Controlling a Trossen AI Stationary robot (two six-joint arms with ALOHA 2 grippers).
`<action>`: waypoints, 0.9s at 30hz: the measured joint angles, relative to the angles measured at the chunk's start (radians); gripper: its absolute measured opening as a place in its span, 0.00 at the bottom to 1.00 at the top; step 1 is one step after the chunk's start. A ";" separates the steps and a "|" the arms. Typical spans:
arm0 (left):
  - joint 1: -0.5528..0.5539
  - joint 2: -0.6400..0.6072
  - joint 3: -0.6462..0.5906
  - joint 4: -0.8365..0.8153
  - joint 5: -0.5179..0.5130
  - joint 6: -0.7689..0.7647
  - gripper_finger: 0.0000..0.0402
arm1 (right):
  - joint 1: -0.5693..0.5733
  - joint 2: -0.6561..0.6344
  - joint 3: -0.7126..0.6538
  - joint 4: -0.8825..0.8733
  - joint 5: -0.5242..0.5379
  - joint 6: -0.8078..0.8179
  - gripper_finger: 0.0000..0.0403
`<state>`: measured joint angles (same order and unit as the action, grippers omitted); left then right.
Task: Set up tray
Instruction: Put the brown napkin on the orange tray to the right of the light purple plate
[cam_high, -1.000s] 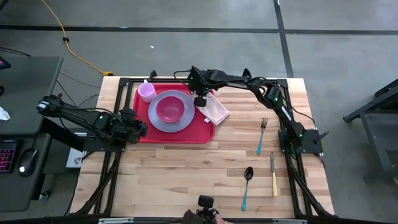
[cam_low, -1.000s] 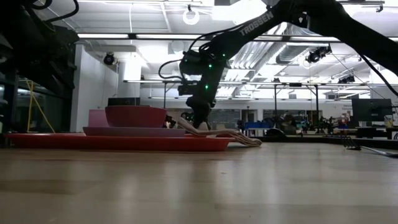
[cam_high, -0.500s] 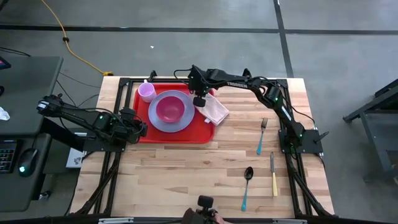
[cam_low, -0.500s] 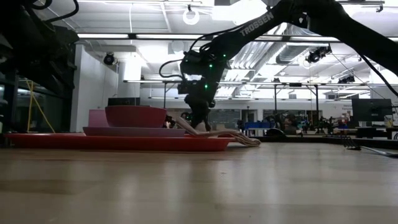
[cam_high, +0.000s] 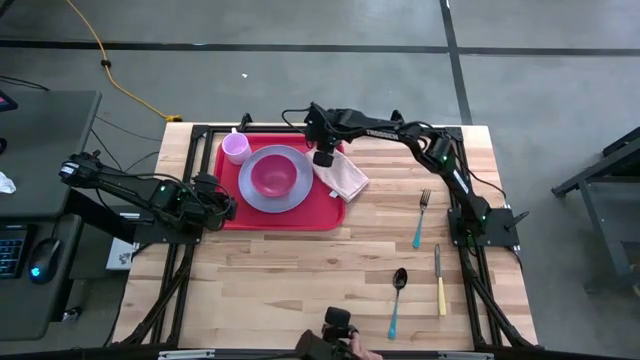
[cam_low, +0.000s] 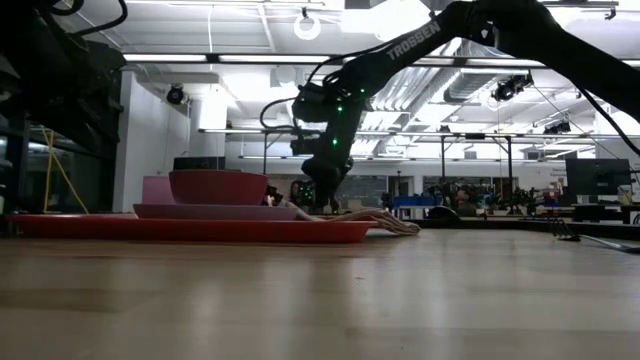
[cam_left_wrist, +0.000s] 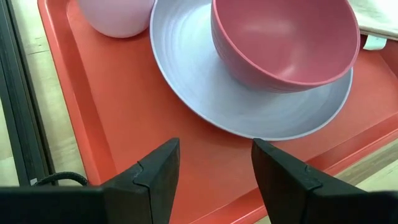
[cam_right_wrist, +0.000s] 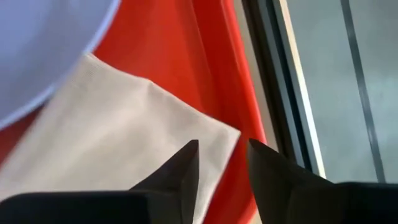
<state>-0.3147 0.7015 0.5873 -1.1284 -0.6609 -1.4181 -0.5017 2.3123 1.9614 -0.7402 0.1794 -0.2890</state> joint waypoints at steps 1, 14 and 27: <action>0.000 0.000 0.000 0.000 0.001 0.000 0.57 | -0.002 0.000 0.000 -0.006 0.004 0.000 0.29; 0.000 0.000 0.000 -0.001 0.023 0.001 0.57 | 0.006 -0.126 0.000 -0.275 -0.122 0.065 0.30; 0.000 0.000 0.000 0.037 0.024 0.057 0.57 | 0.143 -0.151 -0.073 -0.446 -0.314 0.125 0.31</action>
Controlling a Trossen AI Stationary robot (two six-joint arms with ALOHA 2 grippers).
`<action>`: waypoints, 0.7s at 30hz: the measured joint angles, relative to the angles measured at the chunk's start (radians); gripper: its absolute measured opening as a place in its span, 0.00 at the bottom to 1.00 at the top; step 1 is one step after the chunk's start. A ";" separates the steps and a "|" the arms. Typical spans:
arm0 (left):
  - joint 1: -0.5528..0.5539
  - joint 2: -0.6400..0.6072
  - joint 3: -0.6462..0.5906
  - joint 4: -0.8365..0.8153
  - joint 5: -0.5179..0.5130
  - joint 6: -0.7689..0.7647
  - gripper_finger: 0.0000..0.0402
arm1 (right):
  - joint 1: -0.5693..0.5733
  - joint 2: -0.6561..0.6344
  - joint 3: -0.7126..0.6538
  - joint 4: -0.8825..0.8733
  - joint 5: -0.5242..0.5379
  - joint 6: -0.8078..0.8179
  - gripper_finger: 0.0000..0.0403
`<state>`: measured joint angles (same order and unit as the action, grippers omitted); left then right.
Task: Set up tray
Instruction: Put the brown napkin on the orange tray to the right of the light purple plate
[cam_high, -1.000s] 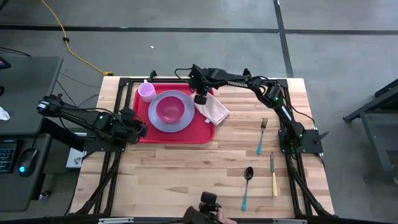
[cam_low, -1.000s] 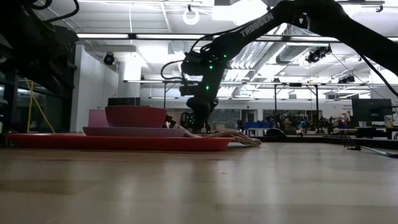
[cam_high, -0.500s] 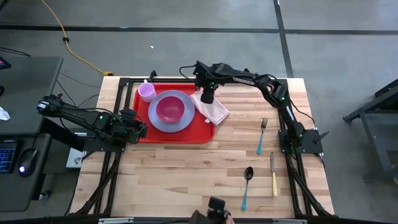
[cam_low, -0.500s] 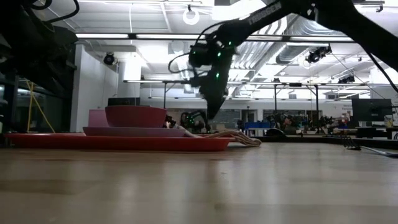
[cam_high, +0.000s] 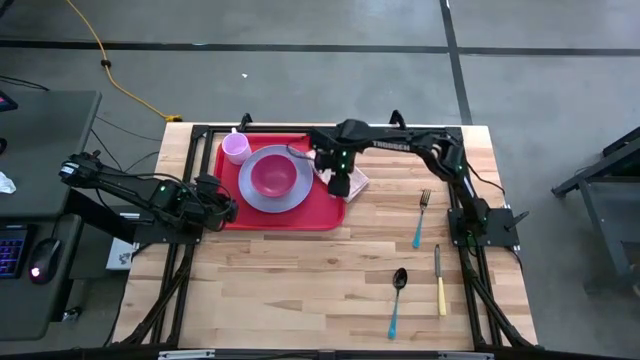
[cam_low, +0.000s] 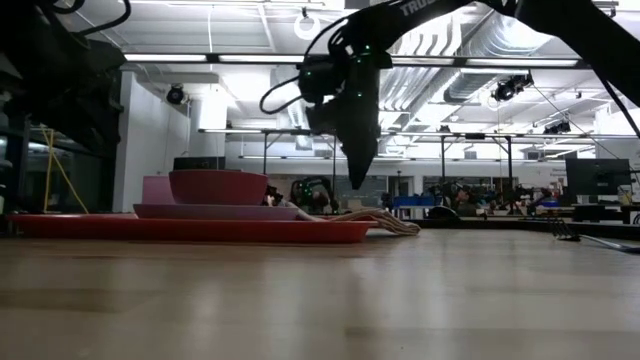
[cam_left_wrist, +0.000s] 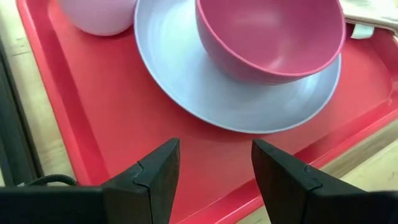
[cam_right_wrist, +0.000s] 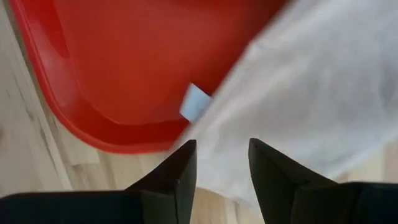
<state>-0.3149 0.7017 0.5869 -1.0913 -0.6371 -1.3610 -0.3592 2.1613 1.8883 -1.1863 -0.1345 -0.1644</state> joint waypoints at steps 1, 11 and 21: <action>0.000 0.000 0.000 0.000 0.001 0.003 0.57 | 0.009 0.000 -0.012 0.017 0.011 0.004 0.31; 0.000 0.000 0.000 0.000 0.028 0.020 0.57 | 0.075 0.001 -0.078 0.043 0.066 0.015 0.31; 0.000 0.000 0.000 -0.003 0.028 0.059 0.57 | 0.098 0.001 -0.105 0.136 0.154 0.055 0.31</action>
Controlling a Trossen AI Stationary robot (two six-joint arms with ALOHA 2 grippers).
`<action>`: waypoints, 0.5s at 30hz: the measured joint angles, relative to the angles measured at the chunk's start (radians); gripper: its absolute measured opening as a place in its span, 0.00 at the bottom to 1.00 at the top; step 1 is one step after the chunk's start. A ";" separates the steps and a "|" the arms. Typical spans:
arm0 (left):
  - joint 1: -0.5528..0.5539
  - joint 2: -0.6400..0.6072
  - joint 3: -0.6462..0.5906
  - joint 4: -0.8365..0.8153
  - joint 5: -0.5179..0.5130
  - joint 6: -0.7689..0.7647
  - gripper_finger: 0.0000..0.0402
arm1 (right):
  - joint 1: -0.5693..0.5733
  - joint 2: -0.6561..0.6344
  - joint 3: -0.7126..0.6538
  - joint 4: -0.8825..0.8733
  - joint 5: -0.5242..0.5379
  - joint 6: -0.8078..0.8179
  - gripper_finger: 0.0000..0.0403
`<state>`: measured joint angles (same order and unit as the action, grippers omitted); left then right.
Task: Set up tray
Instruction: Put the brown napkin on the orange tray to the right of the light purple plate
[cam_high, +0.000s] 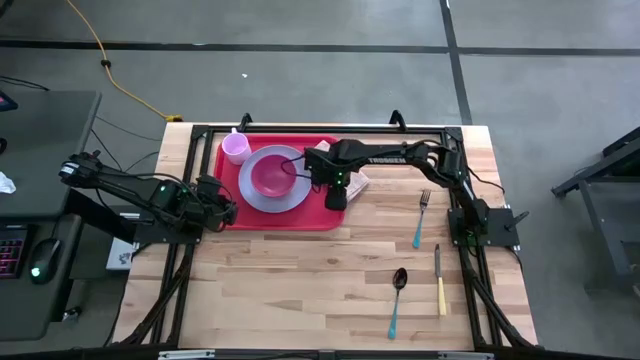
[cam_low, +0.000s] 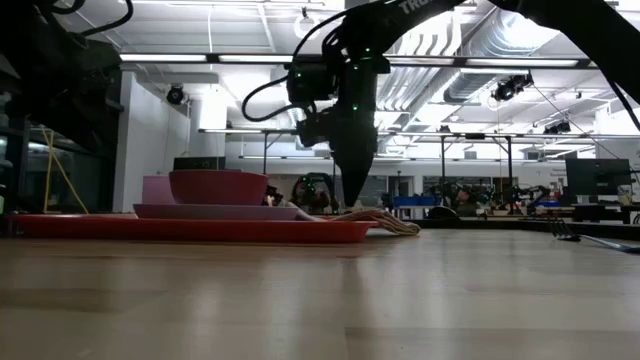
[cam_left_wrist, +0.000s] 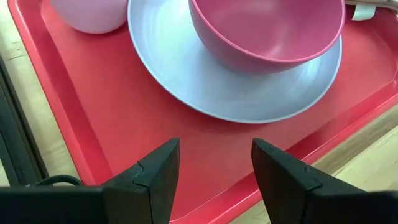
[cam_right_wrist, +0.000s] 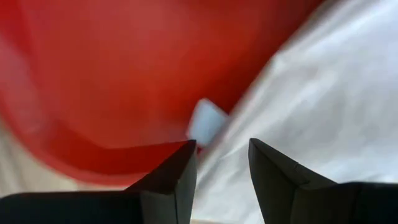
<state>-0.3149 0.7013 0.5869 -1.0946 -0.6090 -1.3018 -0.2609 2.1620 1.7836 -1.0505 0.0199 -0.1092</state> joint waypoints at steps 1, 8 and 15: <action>0.000 0.000 0.000 0.000 0.000 0.004 0.57 | -0.001 0.000 0.000 0.007 0.005 0.003 0.31; 0.000 0.000 0.000 0.000 0.023 0.045 0.57 | -0.005 0.000 0.000 0.033 0.016 0.032 0.31; 0.000 0.000 0.000 0.000 0.024 0.049 0.57 | -0.008 0.006 0.001 0.029 0.007 0.060 0.31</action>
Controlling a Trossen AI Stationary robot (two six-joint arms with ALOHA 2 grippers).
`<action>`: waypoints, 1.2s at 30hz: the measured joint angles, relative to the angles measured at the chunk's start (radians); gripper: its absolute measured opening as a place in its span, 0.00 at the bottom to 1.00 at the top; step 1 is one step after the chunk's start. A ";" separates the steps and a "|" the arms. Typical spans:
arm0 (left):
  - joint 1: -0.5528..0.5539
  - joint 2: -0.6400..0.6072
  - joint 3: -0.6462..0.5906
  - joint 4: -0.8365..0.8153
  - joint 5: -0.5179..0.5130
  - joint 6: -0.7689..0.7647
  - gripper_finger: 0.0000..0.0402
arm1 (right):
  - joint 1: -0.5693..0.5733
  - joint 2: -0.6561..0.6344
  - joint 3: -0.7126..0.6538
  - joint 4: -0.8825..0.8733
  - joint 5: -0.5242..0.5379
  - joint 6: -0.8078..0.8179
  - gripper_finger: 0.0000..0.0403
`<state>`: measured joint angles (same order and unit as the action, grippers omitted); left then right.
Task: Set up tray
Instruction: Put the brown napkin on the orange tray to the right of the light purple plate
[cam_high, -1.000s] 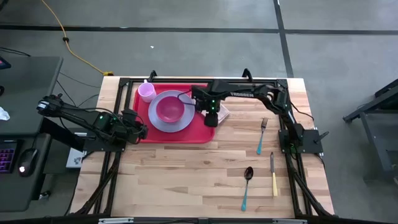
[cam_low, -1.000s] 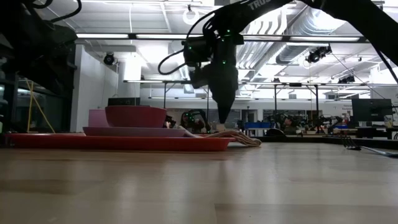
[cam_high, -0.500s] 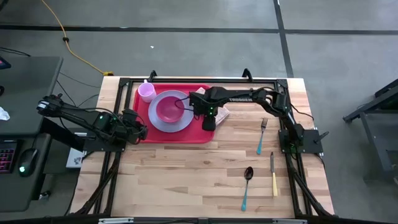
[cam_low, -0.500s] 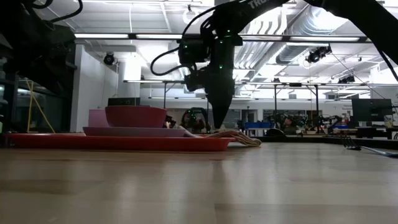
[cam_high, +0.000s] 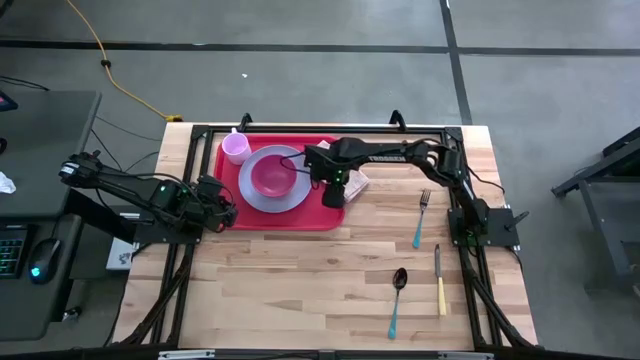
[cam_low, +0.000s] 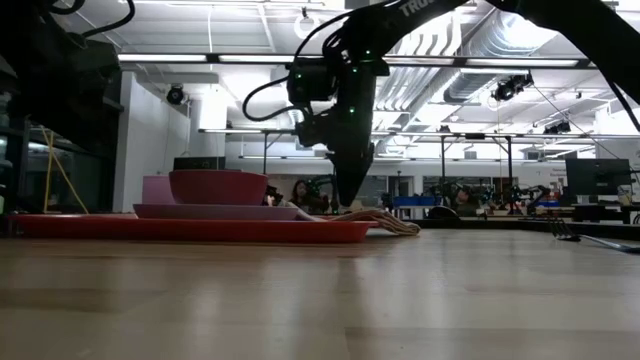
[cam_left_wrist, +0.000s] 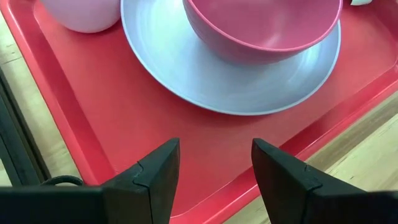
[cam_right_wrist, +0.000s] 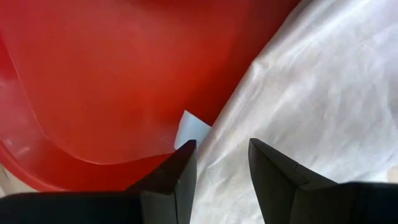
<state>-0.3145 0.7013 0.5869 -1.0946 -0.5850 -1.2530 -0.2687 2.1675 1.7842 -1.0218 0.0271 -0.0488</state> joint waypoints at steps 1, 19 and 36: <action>0.000 0.000 0.000 0.000 0.000 0.000 0.57 | 0.000 0.005 0.001 -0.003 -0.002 0.006 0.31; 0.000 0.000 0.000 0.001 0.000 0.026 0.57 | 0.007 0.063 0.000 -0.023 0.027 0.020 0.31; 0.000 0.000 0.000 0.001 -0.002 0.045 0.57 | 0.045 0.121 0.005 -0.027 0.129 0.033 0.30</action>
<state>-0.3149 0.7017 0.5873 -1.0939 -0.5873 -1.2083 -0.2238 2.2883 1.7897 -1.0493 0.1558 -0.0160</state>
